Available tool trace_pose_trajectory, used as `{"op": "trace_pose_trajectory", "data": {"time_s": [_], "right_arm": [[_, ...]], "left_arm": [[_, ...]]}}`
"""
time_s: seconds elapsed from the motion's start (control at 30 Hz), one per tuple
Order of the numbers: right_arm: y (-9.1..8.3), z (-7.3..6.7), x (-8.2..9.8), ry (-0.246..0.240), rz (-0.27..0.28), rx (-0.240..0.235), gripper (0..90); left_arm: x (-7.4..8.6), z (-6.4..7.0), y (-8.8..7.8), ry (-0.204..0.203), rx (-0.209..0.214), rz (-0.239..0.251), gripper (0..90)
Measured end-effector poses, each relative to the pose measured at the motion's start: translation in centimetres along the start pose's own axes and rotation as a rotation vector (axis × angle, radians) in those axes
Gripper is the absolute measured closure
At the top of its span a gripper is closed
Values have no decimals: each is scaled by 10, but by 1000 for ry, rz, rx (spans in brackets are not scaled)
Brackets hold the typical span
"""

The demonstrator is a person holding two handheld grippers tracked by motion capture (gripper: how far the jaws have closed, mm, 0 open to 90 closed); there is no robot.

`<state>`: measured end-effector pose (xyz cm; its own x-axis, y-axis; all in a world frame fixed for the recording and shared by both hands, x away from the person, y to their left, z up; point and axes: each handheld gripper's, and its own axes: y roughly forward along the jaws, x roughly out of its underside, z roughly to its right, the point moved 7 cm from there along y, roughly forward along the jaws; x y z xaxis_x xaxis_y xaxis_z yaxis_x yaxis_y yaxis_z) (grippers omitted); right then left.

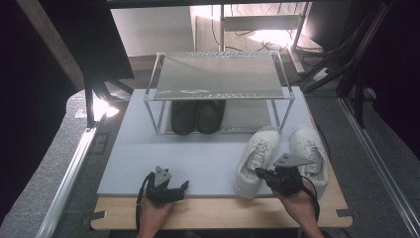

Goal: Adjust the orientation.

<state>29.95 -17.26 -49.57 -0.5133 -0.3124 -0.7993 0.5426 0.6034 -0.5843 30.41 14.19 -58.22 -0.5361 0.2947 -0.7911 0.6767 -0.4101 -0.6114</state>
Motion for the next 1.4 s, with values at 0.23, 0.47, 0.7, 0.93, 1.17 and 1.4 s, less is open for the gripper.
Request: {"op": "trace_pose_trajectory", "data": {"time_s": [0.23, 0.47, 0.7, 0.93, 1.17, 1.4], "right_arm": [[5, 3, 5, 12, -6, -17, 895], [2, 6, 8, 11, -6, -5, 896], [-6, 11, 13, 17, 2, 3, 896], [-12, 19, 17, 15, -12, 32, 896], [-23, 33, 21, 20, -15, 70, 896], [-28, 37, 24, 27, -22, 100, 894]], "left_arm": [[0, 0, 0, -1, -1, 0, 118], [0, 0, 0, -1, -2, 0, 119], [0, 0, 0, -2, -1, 0, 119], [0, 0, 0, -1, -2, 0, 119], [0, 0, 0, -2, -3, 0, 119], [0, 0, 0, -3, -4, 0, 119]]}}
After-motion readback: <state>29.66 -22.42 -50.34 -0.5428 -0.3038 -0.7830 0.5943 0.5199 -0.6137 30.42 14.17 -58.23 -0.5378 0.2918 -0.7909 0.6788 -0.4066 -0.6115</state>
